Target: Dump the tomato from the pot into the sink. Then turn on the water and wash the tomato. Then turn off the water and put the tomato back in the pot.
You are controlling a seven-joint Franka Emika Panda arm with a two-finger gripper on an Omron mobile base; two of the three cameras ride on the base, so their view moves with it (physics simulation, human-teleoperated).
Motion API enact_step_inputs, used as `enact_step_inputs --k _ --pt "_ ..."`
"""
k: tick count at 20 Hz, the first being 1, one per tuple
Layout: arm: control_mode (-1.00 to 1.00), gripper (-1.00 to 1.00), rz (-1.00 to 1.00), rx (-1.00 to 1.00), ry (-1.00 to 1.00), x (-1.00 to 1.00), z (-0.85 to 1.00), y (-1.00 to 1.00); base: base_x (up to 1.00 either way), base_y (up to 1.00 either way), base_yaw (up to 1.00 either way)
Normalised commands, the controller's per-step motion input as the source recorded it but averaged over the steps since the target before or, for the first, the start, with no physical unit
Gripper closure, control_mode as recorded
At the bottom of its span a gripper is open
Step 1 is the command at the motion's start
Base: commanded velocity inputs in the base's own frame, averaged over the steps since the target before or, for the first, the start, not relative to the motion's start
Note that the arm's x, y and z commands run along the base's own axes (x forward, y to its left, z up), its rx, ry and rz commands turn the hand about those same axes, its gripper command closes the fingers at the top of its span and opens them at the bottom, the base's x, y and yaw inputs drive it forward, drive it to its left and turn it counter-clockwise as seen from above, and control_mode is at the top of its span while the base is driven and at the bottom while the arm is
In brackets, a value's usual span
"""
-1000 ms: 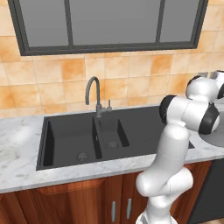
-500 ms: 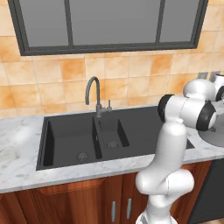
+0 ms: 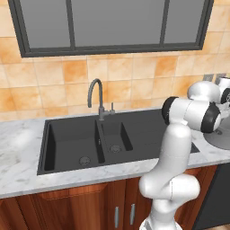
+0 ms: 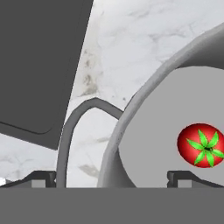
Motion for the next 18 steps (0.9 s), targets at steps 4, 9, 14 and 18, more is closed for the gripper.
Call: enact_step_inputs --k 4,9,14,18 --pt "-1.00 -1.00 0.02 0.00 0.01 -0.04 -0.02 0.00 0.00 0.00 0.00" --pt "-1.00 -1.00 0.01 0.02 0.00 -0.31 0.00 0.01 0.00 0.00 0.00" --pt "-1.00 -1.00 0.04 0.00 0.02 0.00 -0.19 0.02 0.00 0.00 0.00" --pt "-1.00 -1.00 0.07 0.00 0.02 0.19 -0.40 0.00 0.00 0.00 0.00"
